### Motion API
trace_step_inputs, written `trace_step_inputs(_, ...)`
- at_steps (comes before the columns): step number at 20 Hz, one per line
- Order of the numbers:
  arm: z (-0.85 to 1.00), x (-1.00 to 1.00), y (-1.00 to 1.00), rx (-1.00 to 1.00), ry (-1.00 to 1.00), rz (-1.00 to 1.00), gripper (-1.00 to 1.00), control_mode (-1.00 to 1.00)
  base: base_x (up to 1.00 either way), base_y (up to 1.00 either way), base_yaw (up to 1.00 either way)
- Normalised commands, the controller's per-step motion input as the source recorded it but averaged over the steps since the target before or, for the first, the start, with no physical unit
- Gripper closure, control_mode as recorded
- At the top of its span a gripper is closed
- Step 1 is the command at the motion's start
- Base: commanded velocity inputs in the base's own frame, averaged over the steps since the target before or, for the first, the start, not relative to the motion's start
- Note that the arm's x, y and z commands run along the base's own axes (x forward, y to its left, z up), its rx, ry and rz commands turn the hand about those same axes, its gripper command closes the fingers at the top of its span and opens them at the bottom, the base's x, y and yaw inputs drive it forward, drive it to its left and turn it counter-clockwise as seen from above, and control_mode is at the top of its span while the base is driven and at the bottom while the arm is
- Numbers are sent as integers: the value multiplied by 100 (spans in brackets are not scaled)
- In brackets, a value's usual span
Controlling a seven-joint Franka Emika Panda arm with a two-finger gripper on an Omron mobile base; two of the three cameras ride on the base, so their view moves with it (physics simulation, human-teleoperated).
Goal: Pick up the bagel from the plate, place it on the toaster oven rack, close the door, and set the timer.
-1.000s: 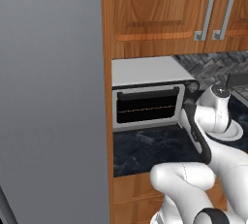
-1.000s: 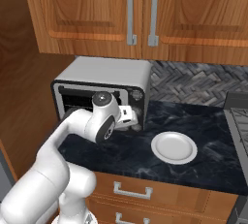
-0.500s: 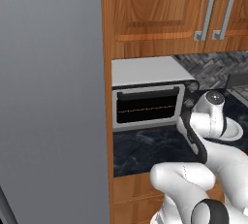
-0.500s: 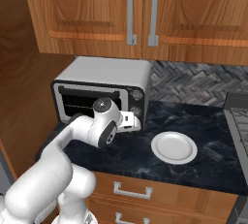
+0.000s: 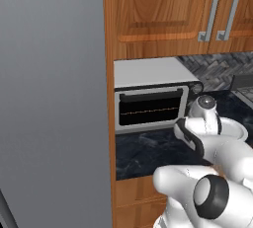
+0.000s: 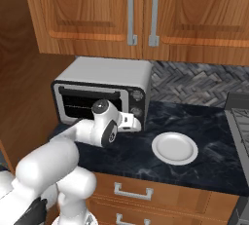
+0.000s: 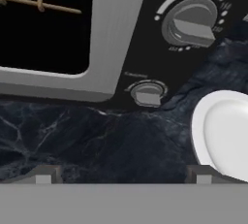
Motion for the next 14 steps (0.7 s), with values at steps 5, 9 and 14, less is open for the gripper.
trace_step_inputs(5,-2,34,-18,0,0,-4,-100,-100,0,0,0)
trace_step_inputs(9,-1,31,-26,0,0,0,-100,-100,0,0,0)
trace_step_inputs(14,-9,25,-24,0,0,0,-100,-100,0,0,0)
